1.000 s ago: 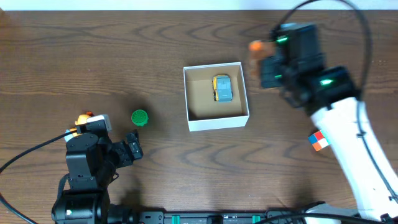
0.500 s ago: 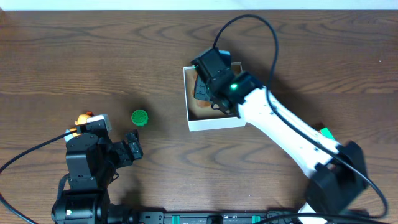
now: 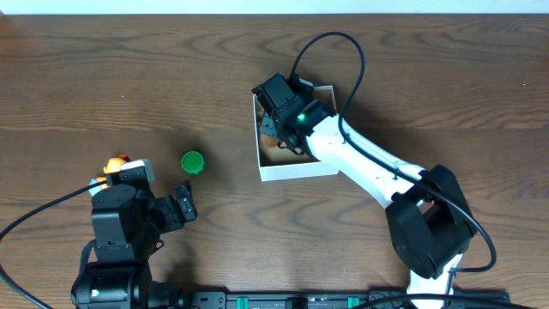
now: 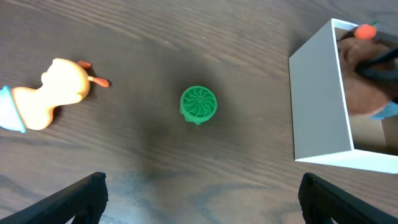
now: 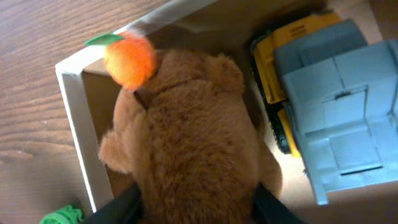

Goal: Pack container
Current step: 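Grasp the plush hamster with right gripper and lower it into box, then release hamster and move right gripper to the colored cube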

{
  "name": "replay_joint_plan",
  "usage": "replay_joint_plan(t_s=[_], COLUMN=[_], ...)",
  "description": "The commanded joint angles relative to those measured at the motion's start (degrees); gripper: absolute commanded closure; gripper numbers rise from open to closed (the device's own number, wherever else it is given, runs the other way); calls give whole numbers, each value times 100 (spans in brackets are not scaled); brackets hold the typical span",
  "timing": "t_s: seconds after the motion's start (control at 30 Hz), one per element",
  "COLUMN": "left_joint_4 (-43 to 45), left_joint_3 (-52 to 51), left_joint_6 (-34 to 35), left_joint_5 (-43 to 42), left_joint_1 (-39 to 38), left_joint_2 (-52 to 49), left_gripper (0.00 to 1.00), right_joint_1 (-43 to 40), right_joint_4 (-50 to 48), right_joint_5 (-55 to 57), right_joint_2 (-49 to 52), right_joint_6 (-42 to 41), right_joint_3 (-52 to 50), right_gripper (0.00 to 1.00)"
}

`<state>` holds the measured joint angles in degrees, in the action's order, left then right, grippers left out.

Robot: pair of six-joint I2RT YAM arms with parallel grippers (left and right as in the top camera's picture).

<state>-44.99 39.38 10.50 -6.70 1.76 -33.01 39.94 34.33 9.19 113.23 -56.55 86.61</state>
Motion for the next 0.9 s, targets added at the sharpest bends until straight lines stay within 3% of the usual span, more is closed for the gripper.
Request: replay_joint_plan(t_s=[0.0, 0.13, 0.37, 0.53, 0.67, 0.87], left_joint_4=[-20, -17, -17, -17, -15, 4], left_joint_3=[136, 136, 136, 136, 136, 136], left_joint_6=[13, 13, 13, 13, 13, 13], left_joint_5=[-17, -17, -17, -17, -17, -15], left_joint_1=[-11, -11, -11, -11, -11, -11], left_joint_2=[9, 9, 9, 9, 9, 9], left_gripper=[2, 2, 2, 2, 2, 2], right_joint_1=[-2, -4, -22, -297, -1093, -3209], right_joint_4=[-76, -177, -181, 273, 1456, 3449], right_joint_5=[68, 68, 96, 612, 1008, 697], right_joint_2=[28, 28, -271, -1165, -2124, -3202], right_joint_6=[195, 603, 1257, 1790, 1755, 1032], right_joint_3=[17, 17, 39, 39, 39, 35], right_gripper=[31, 11, 7, 1, 1, 1])
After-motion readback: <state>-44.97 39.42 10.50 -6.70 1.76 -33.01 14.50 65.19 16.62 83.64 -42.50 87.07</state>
